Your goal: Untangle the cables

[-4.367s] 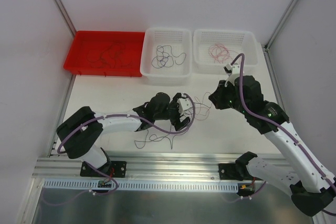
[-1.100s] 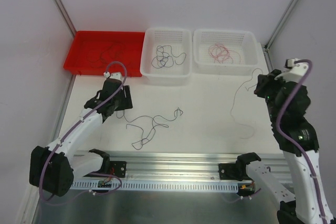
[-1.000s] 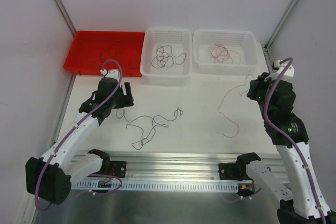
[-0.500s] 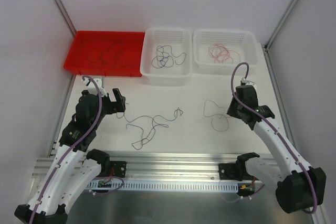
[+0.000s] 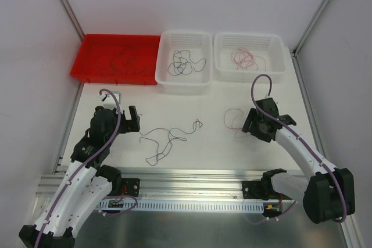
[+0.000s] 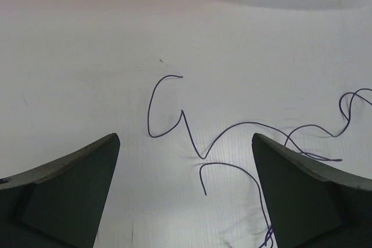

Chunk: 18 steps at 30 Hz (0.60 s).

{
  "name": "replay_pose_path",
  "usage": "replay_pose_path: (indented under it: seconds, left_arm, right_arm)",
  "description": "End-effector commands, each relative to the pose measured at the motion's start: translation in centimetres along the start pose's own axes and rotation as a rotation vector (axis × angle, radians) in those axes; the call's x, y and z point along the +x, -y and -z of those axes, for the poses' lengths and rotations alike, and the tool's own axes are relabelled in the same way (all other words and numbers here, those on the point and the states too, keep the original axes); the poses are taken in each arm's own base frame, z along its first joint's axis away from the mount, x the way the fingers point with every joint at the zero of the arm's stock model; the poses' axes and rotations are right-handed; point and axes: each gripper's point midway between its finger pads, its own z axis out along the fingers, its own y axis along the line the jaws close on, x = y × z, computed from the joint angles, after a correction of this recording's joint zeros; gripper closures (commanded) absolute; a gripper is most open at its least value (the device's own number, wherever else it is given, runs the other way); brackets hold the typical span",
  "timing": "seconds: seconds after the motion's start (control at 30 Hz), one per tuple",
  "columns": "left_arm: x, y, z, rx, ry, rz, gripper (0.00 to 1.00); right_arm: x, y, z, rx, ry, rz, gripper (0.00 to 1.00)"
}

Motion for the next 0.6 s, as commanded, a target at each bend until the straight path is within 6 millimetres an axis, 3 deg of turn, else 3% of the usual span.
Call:
replay_pose_path:
  seconds: [0.0, 0.27, 0.57]
  left_arm:
    - [0.1, 0.3, -0.3, 0.027, -0.006, -0.013, 0.01]
    - [0.4, 0.8, -0.4, 0.048, -0.022, -0.013, 0.01]
    - [0.5, 1.1, -0.5, 0.067, -0.028, -0.013, 0.01]
  right_arm:
    - [-0.6, 0.0, 0.4, 0.003, 0.045, -0.107, 0.28]
    - [-1.4, -1.0, -0.3, -0.05, 0.126, -0.362, 0.22]
    - [-3.5, -3.2, 1.6, -0.082, 0.26, -0.078, 0.21]
